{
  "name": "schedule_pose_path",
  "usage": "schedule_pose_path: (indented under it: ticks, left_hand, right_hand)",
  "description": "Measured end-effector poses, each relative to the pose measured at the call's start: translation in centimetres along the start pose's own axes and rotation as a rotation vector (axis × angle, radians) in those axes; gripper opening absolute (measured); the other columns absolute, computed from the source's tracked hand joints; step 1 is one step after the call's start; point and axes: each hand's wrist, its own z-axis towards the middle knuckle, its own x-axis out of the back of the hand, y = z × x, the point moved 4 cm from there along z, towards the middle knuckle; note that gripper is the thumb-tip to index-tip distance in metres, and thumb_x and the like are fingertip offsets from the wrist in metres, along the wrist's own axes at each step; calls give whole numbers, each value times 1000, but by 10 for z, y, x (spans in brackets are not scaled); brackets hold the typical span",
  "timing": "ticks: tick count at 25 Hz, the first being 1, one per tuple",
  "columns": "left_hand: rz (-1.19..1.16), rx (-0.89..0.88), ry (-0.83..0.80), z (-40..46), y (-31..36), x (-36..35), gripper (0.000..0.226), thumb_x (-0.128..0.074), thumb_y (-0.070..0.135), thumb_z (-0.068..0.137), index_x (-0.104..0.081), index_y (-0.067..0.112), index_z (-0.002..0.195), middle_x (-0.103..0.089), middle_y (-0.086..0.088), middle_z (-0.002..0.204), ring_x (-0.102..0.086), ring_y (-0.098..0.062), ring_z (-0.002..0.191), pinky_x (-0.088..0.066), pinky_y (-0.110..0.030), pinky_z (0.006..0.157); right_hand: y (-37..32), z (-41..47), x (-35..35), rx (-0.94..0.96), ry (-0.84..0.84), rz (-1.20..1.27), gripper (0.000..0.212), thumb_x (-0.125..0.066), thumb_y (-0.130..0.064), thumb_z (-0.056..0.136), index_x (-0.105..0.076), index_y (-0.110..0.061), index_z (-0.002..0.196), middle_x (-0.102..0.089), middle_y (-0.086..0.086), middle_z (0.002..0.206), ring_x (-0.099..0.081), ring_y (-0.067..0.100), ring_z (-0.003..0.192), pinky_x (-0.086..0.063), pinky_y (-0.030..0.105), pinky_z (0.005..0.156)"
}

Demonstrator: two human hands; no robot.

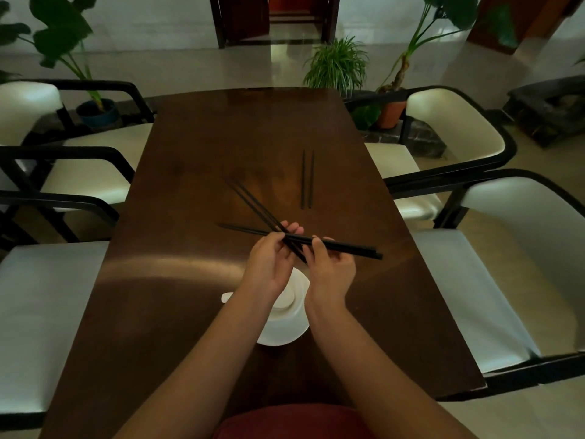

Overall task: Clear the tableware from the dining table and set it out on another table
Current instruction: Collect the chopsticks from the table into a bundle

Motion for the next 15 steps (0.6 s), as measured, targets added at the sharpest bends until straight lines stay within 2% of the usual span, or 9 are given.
schedule_pose_path:
  ticks: [2, 5, 7, 9, 10, 12, 13, 15]
  left_hand:
    - [-35, -16, 33, 2, -2, -5, 24, -33, 8, 99, -54, 6, 88, -58, -8, 83, -58, -18, 80, -49, -34, 84]
    - [-41, -51, 83, 6, 8, -4, 25, -31, 5, 98, -52, 6, 83, -49, -7, 75, -52, -18, 70, -48, -31, 71]
    - [-27, -61, 113, 9, 17, 3, 23, -34, 3, 98, -53, 5, 86, -50, -8, 77, -53, -18, 71, -49, -33, 69]
    - [33, -64, 128, 11, 25, 10, 20, -37, 3, 97, -57, 6, 91, -54, -9, 80, -58, -17, 76, -51, -33, 70]
    - [77, -62, 121, 11, 27, 13, 20, -39, 3, 96, -59, 6, 92, -57, -9, 82, -60, -17, 79, -53, -34, 70]
    - [158, -30, 81, 11, 27, 15, 21, -41, 3, 96, -61, 7, 95, -62, -8, 85, -64, -17, 83, -57, -33, 68]
    - [188, -2, 54, 11, 26, 15, 21, -41, 3, 96, -62, 6, 98, -63, -9, 86, -64, -17, 83, -58, -33, 67]
    - [226, 38, 14, 13, 23, 13, 21, -42, 1, 95, -60, 3, 105, -63, -9, 87, -64, -17, 83, -57, -34, 68]
  right_hand:
    - [2, -2, -3, -13, -52, -62, 12, -63, -1, 83, -61, -2, 95, -67, 8, 88, -70, 15, 77, -58, 20, 68]
    - [3, -3, 7, -44, -130, -62, 17, -65, -8, 83, -62, -11, 100, -69, 6, 88, -71, 13, 74, -58, 22, 63]
    - [-3, 2, 30, 30, -13, -229, 25, -66, -20, 83, -55, -26, 104, -64, 1, 96, -68, 13, 77, -55, 23, 58]
    - [-19, 8, 50, 226, 82, -550, 29, -62, -29, 84, -49, -35, 110, -53, -4, 110, -59, 10, 90, -49, 22, 67]
    - [-26, 14, 52, 336, 21, -740, 29, -57, -31, 88, -49, -34, 116, -50, -5, 116, -55, 10, 99, -48, 26, 76]
    - [-26, 26, 40, 389, -346, -1109, 32, -45, -31, 95, -50, -24, 126, -52, -2, 126, -49, 13, 116, -40, 34, 97]
    - [-20, 29, 33, 301, -558, -1220, 35, -41, -30, 97, -50, -21, 129, -54, 0, 128, -50, 14, 117, -39, 33, 99]
    - [-10, 26, 19, 49, -837, -1269, 33, -42, -28, 97, -52, -18, 127, -63, 5, 117, -61, 15, 100, -47, 28, 85]
